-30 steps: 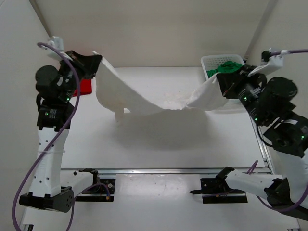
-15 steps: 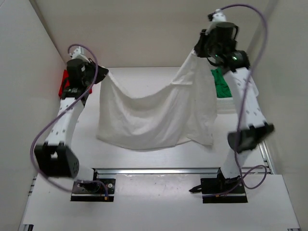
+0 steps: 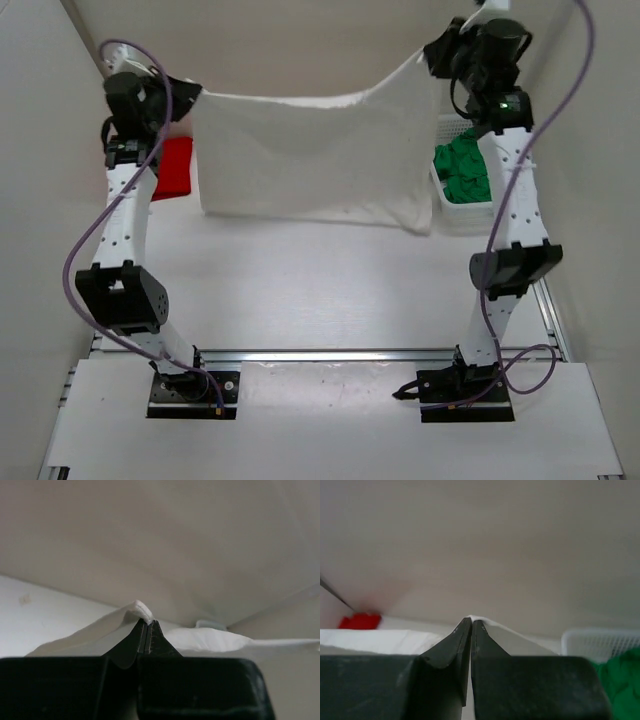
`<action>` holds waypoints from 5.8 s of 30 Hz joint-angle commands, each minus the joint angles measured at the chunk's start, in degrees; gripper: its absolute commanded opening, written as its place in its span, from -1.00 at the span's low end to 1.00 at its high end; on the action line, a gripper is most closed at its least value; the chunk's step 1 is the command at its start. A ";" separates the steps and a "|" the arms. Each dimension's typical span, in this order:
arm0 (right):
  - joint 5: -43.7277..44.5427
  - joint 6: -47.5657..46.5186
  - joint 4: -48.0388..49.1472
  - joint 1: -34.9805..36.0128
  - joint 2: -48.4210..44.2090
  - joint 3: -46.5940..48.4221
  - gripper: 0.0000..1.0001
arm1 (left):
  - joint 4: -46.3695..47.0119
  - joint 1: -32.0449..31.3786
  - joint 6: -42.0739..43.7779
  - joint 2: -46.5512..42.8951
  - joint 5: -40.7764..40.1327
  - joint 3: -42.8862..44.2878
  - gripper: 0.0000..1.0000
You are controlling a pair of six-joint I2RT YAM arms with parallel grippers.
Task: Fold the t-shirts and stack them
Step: Flatten out the tshirt, then fold the flattened tshirt in 1/3 of the way
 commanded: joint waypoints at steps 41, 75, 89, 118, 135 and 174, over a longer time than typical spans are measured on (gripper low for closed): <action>11.74 30.95 -10.28 29.56 -80.31 -111.55 -1.00 | -2.83 4.89 7.58 -43.13 -4.59 -72.75 -1.00; 0.05 3.84 10.30 -3.68 -9.45 -60.04 -1.00 | 11.24 4.71 -1.40 -6.74 -12.23 -54.48 -1.00; 0.67 3.75 10.03 -4.30 1.20 -49.57 -0.91 | 11.86 4.01 0.10 -1.63 -9.43 -50.17 -0.38; -1.97 18.42 33.41 0.38 -48.02 -111.78 -0.39 | 22.23 8.23 -9.31 -10.69 -5.20 -71.35 -1.00; 0.83 19.83 39.13 -7.82 -32.99 -110.39 -0.36 | 20.03 10.16 -6.76 -8.84 -3.18 -68.18 -1.00; -1.97 18.19 1.16 -14.59 -74.23 -113.40 0.13 | -22.41 -0.10 7.22 -35.20 -32.24 -60.99 0.98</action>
